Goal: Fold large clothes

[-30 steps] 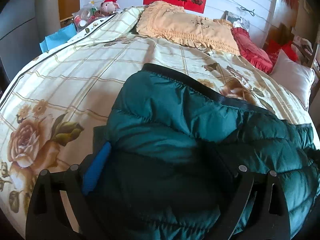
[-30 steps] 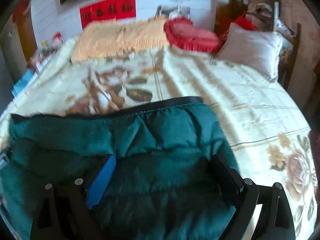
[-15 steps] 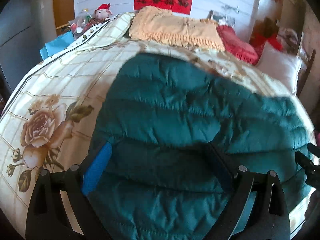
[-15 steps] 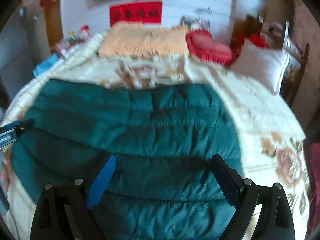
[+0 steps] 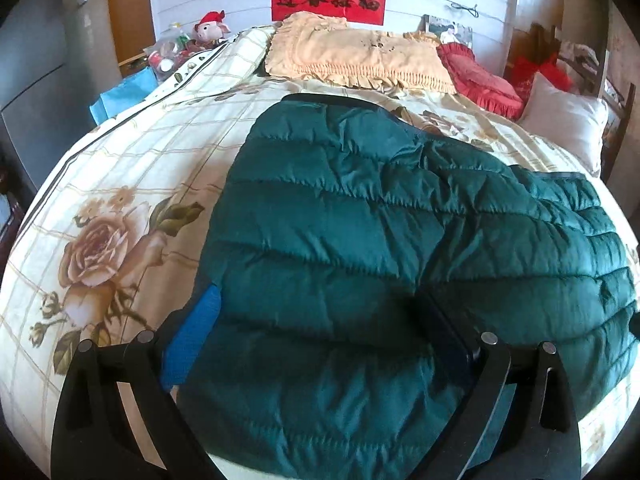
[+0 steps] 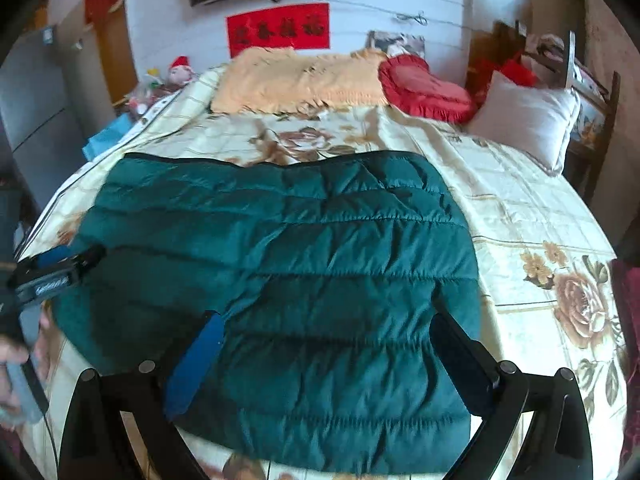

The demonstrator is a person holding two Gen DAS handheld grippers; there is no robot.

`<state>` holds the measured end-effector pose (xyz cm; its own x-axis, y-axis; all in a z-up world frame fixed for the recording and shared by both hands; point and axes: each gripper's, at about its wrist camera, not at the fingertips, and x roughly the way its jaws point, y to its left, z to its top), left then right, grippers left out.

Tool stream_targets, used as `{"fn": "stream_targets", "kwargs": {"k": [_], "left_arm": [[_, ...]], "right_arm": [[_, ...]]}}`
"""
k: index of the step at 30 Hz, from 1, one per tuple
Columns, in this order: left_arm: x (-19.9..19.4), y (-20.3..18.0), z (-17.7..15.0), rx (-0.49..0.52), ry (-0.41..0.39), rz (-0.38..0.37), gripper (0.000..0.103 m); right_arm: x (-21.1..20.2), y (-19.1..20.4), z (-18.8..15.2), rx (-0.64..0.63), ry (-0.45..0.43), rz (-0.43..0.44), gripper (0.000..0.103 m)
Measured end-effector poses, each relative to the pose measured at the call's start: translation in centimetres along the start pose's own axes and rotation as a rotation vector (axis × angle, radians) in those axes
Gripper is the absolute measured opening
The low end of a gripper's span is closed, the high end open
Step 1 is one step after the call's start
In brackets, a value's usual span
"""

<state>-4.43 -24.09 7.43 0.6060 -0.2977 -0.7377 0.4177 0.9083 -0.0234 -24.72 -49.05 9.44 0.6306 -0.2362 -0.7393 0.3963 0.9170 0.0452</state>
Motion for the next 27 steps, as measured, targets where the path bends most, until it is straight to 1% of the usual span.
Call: {"fn": "stream_targets", "kwargs": {"k": [4,6,10,14,17,21,24,27], "left_arm": [[-0.7,0.1,-0.6,-0.004,-0.002,-0.012,0.097],[-0.8,0.0,-1.0,0.008,-0.001,-0.008,0.098],[-0.6,-0.2,-1.6,0.019,0.007,-0.005,0.098],[-0.6,-0.2,-1.8,0.022,0.019,-0.003,0.098],[-1.2,0.3,-2.0,0.016,0.028,-0.026,0.098],[-1.9,1.7,-2.7,-0.005,0.044,-0.060,0.097],[-2.3,3.0,-3.1,-0.029,0.054,-0.071,0.097],[-2.9,4.2,-3.5,-0.048,0.046,-0.074,0.097]], "right_arm": [[-0.2,0.1,-1.4,-0.007,0.016,0.008,0.103],[0.4,0.2,-2.0,-0.005,0.027,-0.002,0.103],[3.3,-0.3,-3.0,0.020,0.073,-0.040,0.103],[4.0,-0.2,-3.0,0.018,0.081,-0.051,0.103],[2.6,-0.7,-3.0,0.035,0.081,-0.026,0.103],[-0.4,-2.5,-3.7,0.096,0.035,0.042,0.103],[-1.2,-4.0,-4.4,0.124,0.046,0.056,0.103],[-1.4,-5.9,-5.2,0.172,0.060,0.062,0.103]]}}
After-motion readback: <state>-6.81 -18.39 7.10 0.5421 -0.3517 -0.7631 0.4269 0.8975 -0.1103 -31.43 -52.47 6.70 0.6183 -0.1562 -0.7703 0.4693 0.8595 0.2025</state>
